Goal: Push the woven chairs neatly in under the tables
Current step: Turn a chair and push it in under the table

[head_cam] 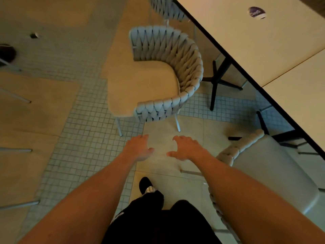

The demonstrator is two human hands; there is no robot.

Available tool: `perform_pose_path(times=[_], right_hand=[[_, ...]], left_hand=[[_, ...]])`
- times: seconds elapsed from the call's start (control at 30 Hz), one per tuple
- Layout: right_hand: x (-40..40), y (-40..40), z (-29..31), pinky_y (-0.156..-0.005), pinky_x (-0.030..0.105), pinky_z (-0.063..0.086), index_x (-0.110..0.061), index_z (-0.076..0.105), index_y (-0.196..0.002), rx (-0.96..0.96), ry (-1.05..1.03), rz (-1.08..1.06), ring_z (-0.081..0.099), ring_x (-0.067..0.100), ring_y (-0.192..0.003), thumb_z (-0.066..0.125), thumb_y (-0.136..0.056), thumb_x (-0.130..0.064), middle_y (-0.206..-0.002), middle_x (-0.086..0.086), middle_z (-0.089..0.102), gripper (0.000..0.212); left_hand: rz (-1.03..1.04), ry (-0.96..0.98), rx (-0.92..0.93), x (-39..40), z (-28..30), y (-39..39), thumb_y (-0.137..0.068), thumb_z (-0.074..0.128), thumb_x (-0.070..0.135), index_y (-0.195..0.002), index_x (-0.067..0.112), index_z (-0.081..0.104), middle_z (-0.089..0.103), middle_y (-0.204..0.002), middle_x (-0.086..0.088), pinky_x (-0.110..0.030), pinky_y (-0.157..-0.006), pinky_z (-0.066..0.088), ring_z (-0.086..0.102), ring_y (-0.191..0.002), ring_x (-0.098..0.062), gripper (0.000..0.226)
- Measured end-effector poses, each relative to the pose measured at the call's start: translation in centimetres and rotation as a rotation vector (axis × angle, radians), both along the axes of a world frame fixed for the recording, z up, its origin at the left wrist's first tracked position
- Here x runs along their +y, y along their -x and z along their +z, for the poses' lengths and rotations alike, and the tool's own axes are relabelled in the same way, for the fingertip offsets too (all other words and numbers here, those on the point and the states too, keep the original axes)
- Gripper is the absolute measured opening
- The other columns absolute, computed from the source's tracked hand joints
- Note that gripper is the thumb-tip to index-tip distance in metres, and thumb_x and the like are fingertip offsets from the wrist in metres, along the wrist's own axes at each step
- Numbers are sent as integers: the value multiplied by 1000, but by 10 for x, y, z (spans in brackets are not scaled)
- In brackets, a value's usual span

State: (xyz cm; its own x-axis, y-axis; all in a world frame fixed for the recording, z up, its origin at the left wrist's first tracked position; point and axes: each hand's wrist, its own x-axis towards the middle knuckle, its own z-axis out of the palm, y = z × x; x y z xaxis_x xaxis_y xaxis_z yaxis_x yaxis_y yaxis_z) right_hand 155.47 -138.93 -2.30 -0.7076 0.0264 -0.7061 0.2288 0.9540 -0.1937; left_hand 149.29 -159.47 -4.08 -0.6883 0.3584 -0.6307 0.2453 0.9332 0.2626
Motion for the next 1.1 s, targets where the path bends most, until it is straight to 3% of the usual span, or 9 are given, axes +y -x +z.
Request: perform_pose_path(times=[0.37, 0.53, 0.73, 0.87, 0.97, 1.1], right_hand=[[4, 97, 3, -110, 50, 39, -20, 35, -152, -28, -13, 95, 43, 32, -138, 58, -94, -61, -153, 9, 43, 75], [27, 152, -7, -112, 51, 36, -23, 32, -155, 13, 32, 135, 40, 31, -141, 61, -92, -63, -157, 6, 40, 81], [70, 220, -35, -110, 51, 41, -22, 34, -155, 10, -26, 226, 42, 33, -139, 61, -91, -65, -155, 9, 43, 82], [92, 250, -55, -100, 51, 46, -21, 45, -140, -14, -77, 301, 53, 31, -122, 61, -87, -69, -138, 7, 56, 73], [102, 265, -65, -99, 45, 41, -24, 43, -146, -54, -147, 401, 52, 27, -128, 54, -89, -74, -143, 2, 54, 76], [107, 283, -78, -114, 65, 18, -29, 39, -150, -159, -245, 487, 45, 27, -138, 45, -87, -82, -152, -2, 47, 82]], left_hand=[[7, -12, -8, 11, 1, 87, -93, 61, 50, -156, 16, 27, 44, -150, -11, -52, -108, 42, 43, -136, -32, 79], [60, -32, 13, 30, -8, 135, -89, 67, 49, -152, 16, 31, 44, -146, -10, -48, -104, 45, 44, -132, -31, 79], [103, 14, 24, 64, -27, 182, -94, 64, 46, -159, 19, 17, 22, -163, -10, -49, -118, 30, 22, -148, -33, 85], [71, 71, 50, 83, -39, 199, -92, 65, 48, -159, 22, 19, 22, -163, -10, -55, -118, 26, 23, -148, -34, 86], [55, 91, -65, 95, -52, 213, -89, 67, 53, -155, 23, 26, 39, -151, -8, -59, -110, 34, 37, -138, -35, 83], [21, 155, -211, 104, -78, 222, -86, 72, 49, -146, 26, 38, 51, -138, -5, -62, -104, 38, 46, -128, -34, 73]])
